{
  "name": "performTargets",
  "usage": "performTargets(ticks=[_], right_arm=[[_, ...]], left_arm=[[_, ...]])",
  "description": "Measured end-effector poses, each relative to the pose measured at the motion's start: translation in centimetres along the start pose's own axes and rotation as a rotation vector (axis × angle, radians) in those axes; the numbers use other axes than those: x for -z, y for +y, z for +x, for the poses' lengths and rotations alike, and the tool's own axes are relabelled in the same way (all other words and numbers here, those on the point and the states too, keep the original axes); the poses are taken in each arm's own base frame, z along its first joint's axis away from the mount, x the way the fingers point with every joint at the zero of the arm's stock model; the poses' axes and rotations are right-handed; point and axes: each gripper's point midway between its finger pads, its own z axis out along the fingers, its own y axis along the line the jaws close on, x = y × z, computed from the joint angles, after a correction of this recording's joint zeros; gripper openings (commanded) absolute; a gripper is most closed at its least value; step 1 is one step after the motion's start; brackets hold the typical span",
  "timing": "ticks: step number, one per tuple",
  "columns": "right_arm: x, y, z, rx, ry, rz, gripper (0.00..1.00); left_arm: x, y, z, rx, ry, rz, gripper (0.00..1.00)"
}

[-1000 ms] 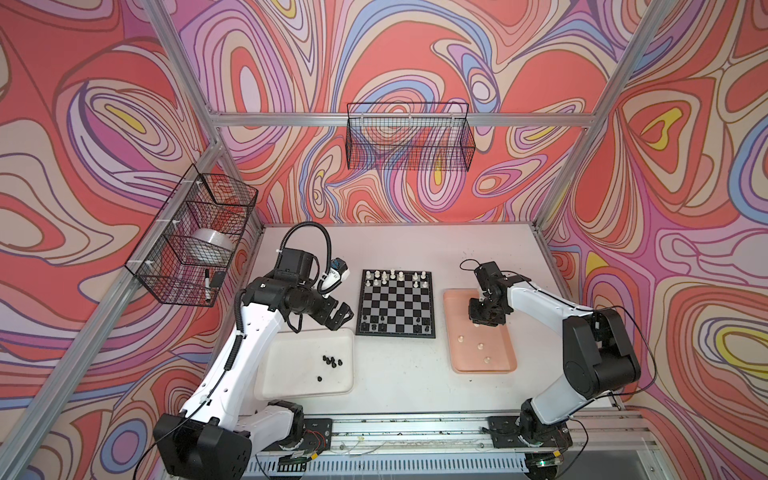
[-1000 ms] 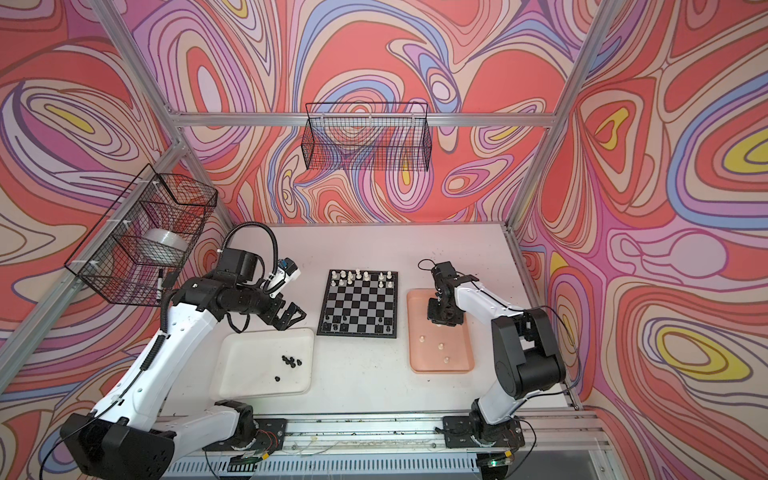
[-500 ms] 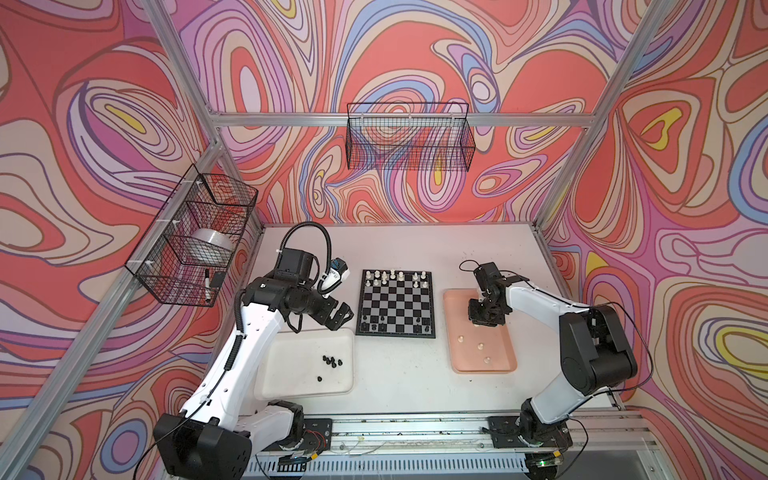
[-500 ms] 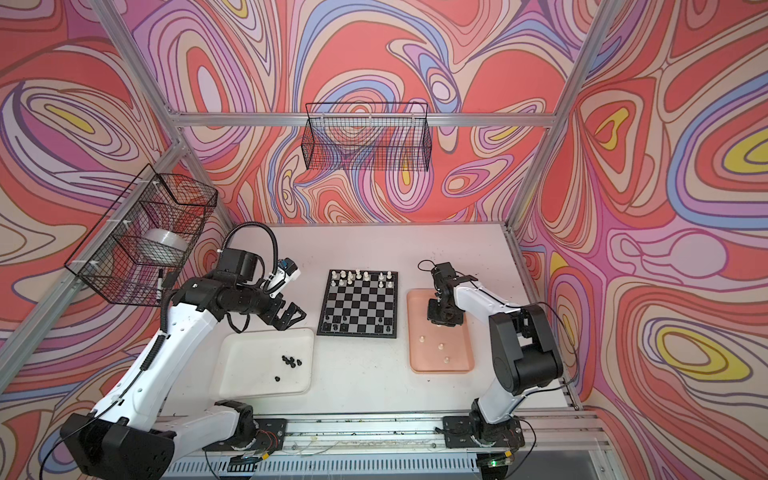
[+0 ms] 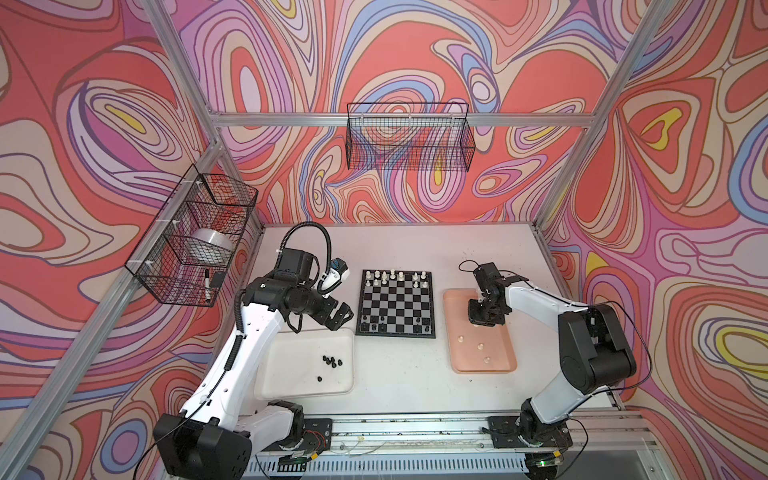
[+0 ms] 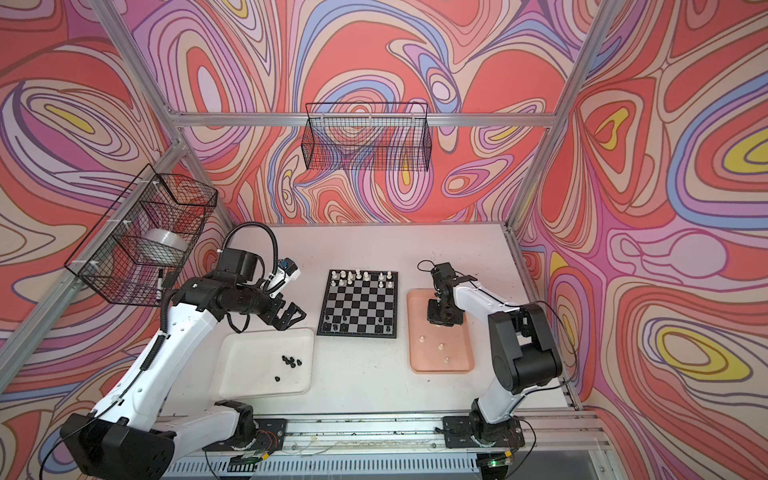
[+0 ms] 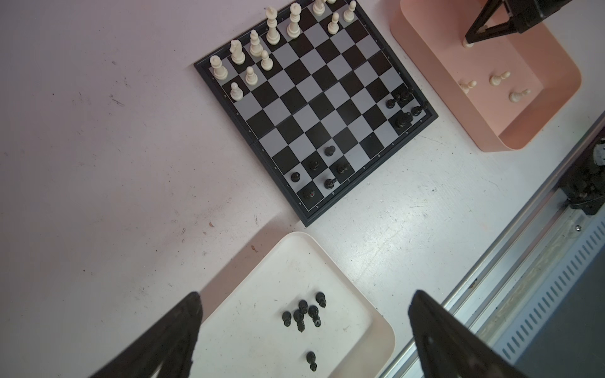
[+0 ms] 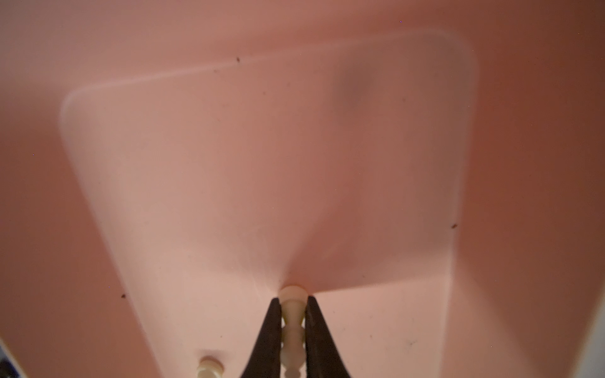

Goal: Set up the chess pieces on the board
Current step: 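Lift the cream pawn with the right gripper and carry it over the chessboard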

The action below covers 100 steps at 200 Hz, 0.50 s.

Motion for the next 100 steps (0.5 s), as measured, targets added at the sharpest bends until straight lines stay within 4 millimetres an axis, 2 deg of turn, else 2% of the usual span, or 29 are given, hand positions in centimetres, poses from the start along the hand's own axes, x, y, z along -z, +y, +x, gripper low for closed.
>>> performTargets(ticks=[45, 100], right_arm=[[0.8, 0.1, -0.3, 0.014, 0.008, 0.004, 0.08], [4.2, 1.6, -3.5, 0.043, -0.059, -0.019, 0.09]], left_arm=[[0.0, 0.0, 0.0, 0.000, 0.000, 0.000, 0.99], [0.0, 0.1, 0.0, -0.001, 0.001, -0.004, 0.99]])
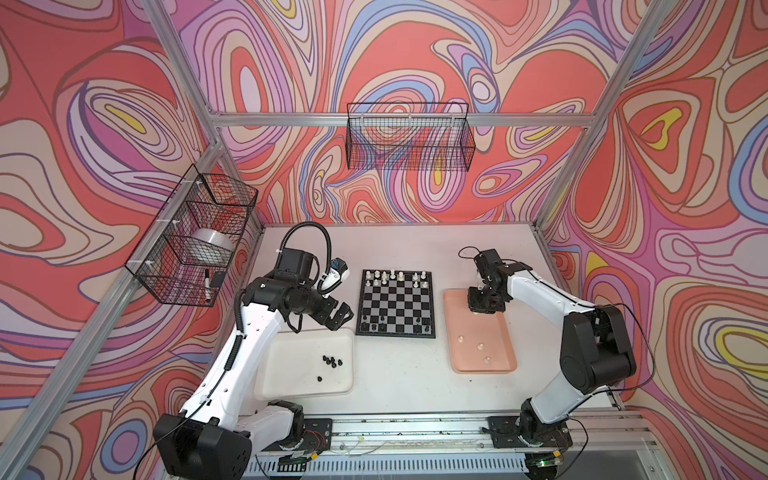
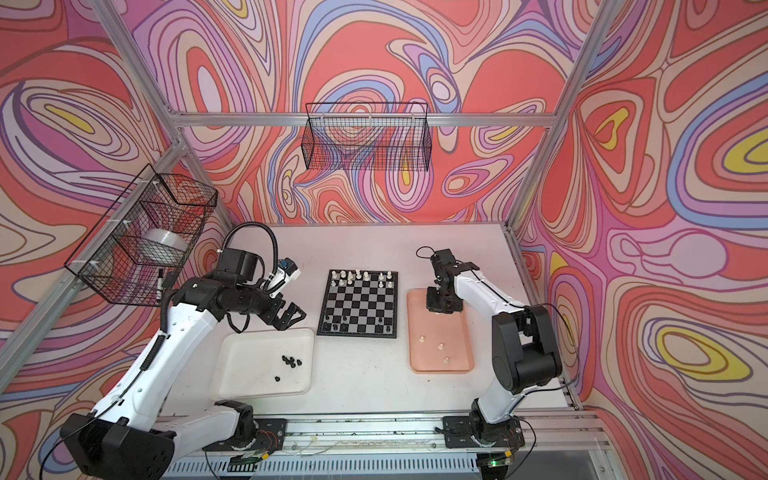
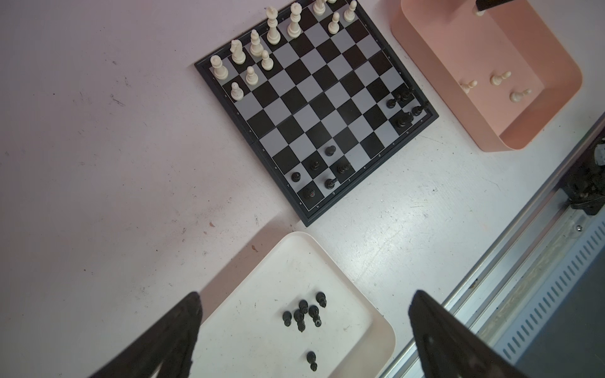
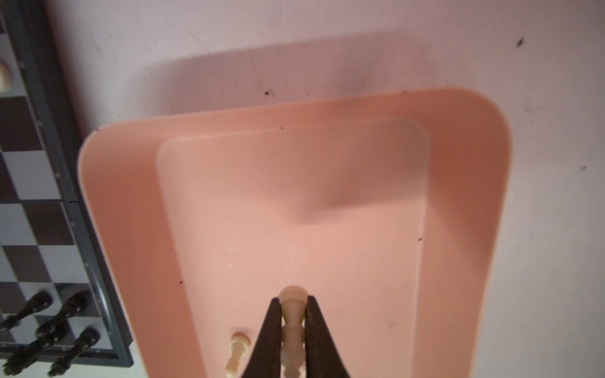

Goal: Set up the chess pieces on the board
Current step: 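Lift the cream pawn with the right gripper and carry it over the chessboard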

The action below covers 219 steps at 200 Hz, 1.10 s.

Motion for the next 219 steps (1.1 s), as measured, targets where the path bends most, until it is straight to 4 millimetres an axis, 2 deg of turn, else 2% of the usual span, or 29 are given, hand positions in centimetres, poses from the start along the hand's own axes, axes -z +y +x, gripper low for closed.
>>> performTargets(ticks=[32, 53, 84, 128, 172, 219], right_arm=[[2.2, 2.1, -2.5, 0.046, -0.047, -0.013, 0.09], [3.1, 4.4, -3.9, 0.095, -0.069, -0.020, 0.09], [3.5, 8.3, -5.8, 0.168, -0.087, -0.031, 0.09], [4.0, 12.6, -7.6, 0.236, -0.122, -0.057, 0.09], [3.3, 16.2, -9.1, 0.291, -0.156, -0.078, 0.09], [1.1, 19.1, -9.3, 0.349, -0.154, -0.083, 0.09]], left_arm=[[0.0, 0.1, 0.0, 0.000, 0.002, -0.007, 0.99], [0.0, 0.2, 0.1, 0.000, 0.005, -0.014, 0.99], [0.0, 0.3, 0.1, 0.000, 0.006, -0.019, 1.00], [0.0, 0.4, 0.1, 0.000, 0.007, -0.022, 1.00], [0.1, 0.4, 0.1, -0.001, 0.005, -0.023, 1.00], [0.3, 0.3, 0.1, -0.004, -0.001, -0.026, 1.00]])
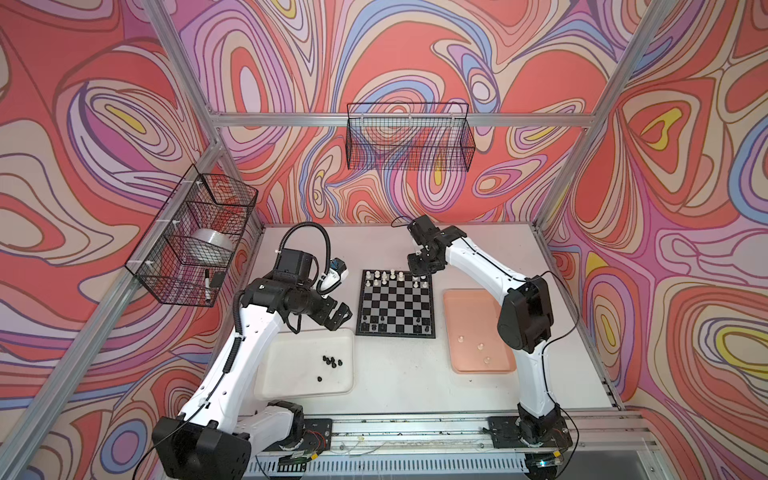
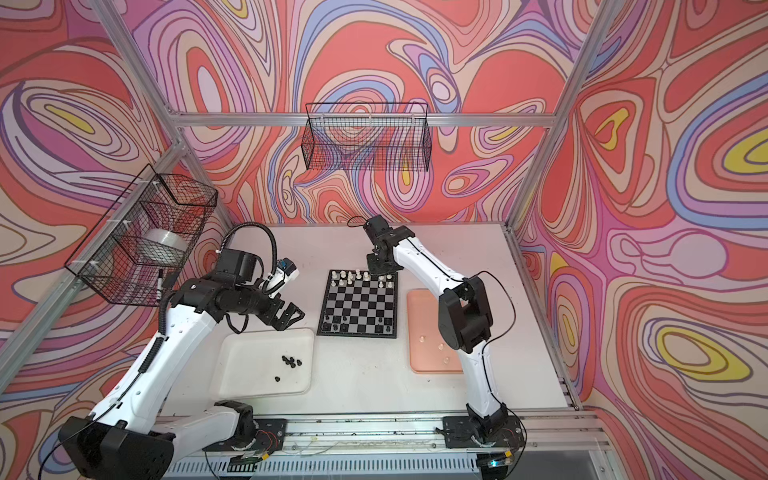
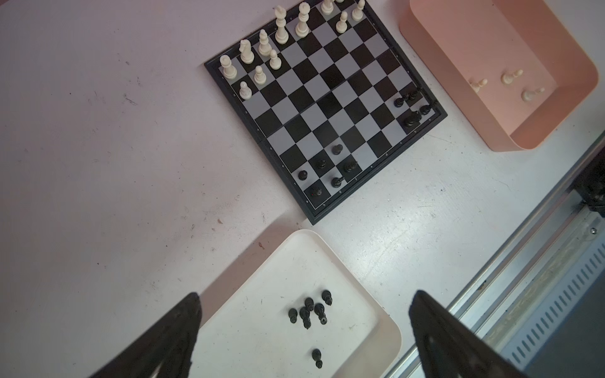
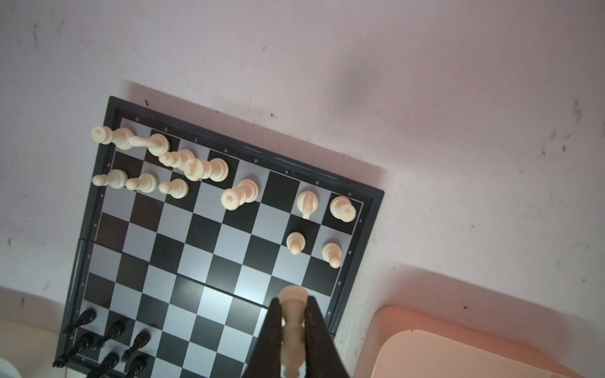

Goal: Set up the chess pieces on the board
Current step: 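Lift the cream pawn with the right gripper and carry it over the chessboard, then lower the held cream pawn into the cream pawn row on the board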

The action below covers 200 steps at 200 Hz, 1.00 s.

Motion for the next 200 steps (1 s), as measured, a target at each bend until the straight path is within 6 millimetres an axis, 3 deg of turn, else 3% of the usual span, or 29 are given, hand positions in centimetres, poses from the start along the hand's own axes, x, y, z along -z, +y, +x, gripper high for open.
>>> performTargets(ticks=[52, 200], right_arm=[[-1.7, 1.0, -0.9, 0.029, -0.010, 0.007, 0.09], [-5.3, 1.0, -1.6, 0.052, -0.009, 0.029, 0.10]], left_arm=[[0.0, 0.0, 0.0, 0.000, 0.001, -0.003, 1.00], [0.2, 0.1, 0.0, -0.002, -0.001, -0.011, 1.00]])
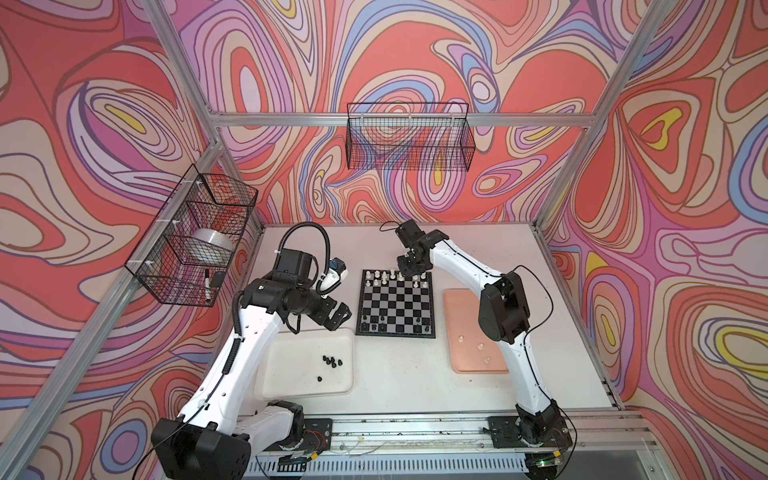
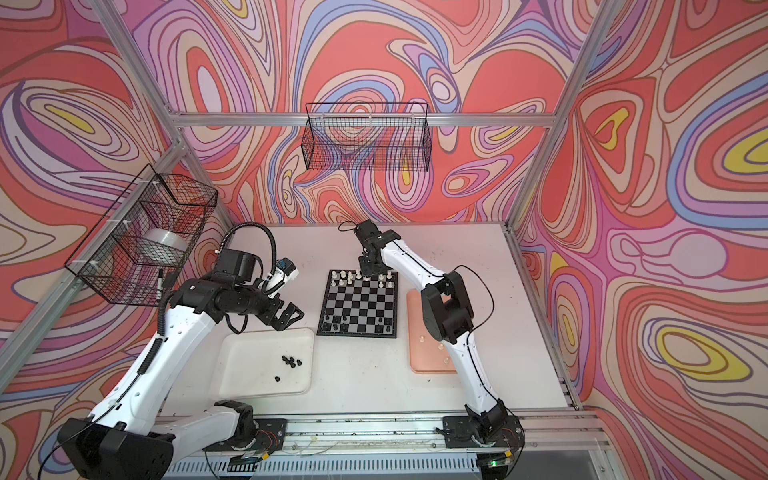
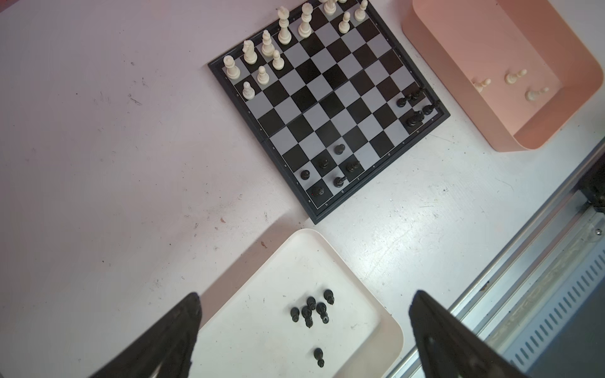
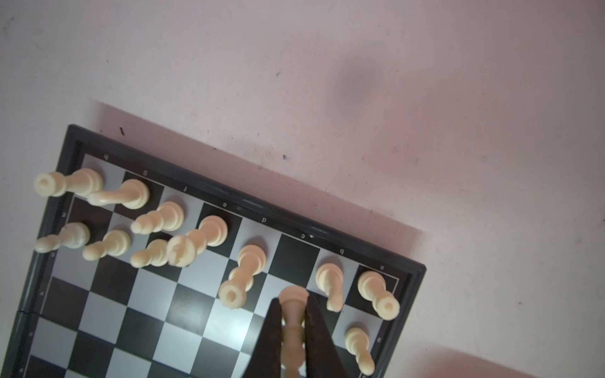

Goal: Set up the chess pieces on the board
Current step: 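Lower the held cream pawn into the cream pawn row on the board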

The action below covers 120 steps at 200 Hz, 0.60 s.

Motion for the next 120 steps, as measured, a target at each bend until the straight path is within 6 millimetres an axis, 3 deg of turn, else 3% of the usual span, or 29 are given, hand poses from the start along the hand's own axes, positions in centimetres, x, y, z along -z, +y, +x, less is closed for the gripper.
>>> performTargets(ticks=[120], right_arm=[[-1.7, 0.0, 0.0, 0.014, 0.014, 0.011, 0.11]], left_arm=[[0.0, 0.0, 0.0, 0.000, 0.001, -0.001, 1.00]])
